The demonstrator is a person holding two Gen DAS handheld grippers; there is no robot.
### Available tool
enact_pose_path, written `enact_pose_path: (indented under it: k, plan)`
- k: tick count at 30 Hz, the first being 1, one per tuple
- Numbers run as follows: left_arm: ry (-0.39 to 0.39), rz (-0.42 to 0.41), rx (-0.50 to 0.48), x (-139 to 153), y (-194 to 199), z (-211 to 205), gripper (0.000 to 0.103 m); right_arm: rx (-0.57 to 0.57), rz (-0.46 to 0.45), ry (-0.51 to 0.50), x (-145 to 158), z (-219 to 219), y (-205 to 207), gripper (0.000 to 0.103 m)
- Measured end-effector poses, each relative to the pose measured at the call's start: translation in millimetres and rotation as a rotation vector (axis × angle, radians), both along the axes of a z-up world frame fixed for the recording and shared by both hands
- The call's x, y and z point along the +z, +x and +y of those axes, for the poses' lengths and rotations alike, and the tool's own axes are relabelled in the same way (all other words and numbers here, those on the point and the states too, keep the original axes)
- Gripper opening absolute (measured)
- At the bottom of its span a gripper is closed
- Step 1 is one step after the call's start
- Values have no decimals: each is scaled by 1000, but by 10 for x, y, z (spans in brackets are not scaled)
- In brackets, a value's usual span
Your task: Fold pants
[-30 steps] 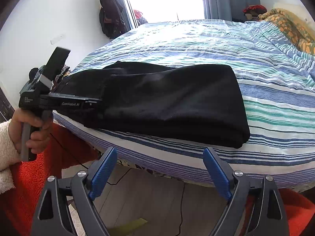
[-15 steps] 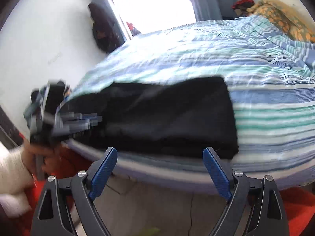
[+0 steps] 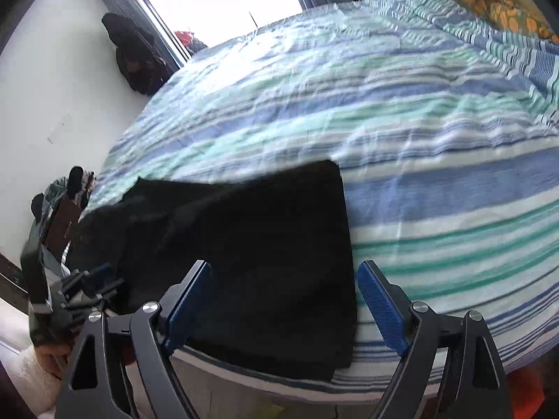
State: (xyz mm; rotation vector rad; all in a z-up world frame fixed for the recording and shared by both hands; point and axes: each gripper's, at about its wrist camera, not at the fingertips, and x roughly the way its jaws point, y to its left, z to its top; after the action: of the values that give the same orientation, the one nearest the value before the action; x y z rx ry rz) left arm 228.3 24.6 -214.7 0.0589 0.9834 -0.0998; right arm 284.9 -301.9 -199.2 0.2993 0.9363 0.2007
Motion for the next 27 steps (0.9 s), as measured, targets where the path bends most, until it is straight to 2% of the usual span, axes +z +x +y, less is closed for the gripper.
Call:
enact_pose_path:
  k: [2, 4, 7, 8, 10, 12, 15, 18, 20, 23, 25, 27]
  plan:
    - [2, 3, 6, -1, 5, -10, 67, 12, -29, -10, 100, 51, 139, 87]
    - [7, -4, 13, 21, -10, -9, 67, 37, -2, -14, 13, 135, 282, 87]
    - [8, -25, 22, 80, -68, 40, 70, 49, 170, -32, -432, 244, 481, 87]
    - [4, -36, 28, 107, -92, 78, 72, 40, 196, -55, -529, 256, 494, 87]
    - [-7, -59, 56, 167, -138, 183, 81, 30, 136, -91, -470, 264, 404, 87]
    - [-24, -80, 95, 210, -171, 303, 88, 17, 52, -68, -241, 236, 285, 87]
    - [-60, -86, 155, 248, -158, 480, 88, 29, -66, -81, 91, 235, 12, 87]
    - [-111, -83, 208, 275, -130, 614, 88, 32, -141, -137, 183, 233, -360, 88]
    - [-121, -85, 231, 294, -129, 657, 88, 2, -166, -171, 124, 204, -612, 88]
    - [-76, -91, 253, 303, -136, 666, 88, -70, -174, -210, -7, 133, -927, 88]
    - [-40, -85, 274, 287, -136, 689, 88, -97, -132, -217, -70, 84, -987, 91]
    - [-2, -74, 298, 256, -139, 738, 88, -107, -155, -220, -28, 16, -1006, 92]
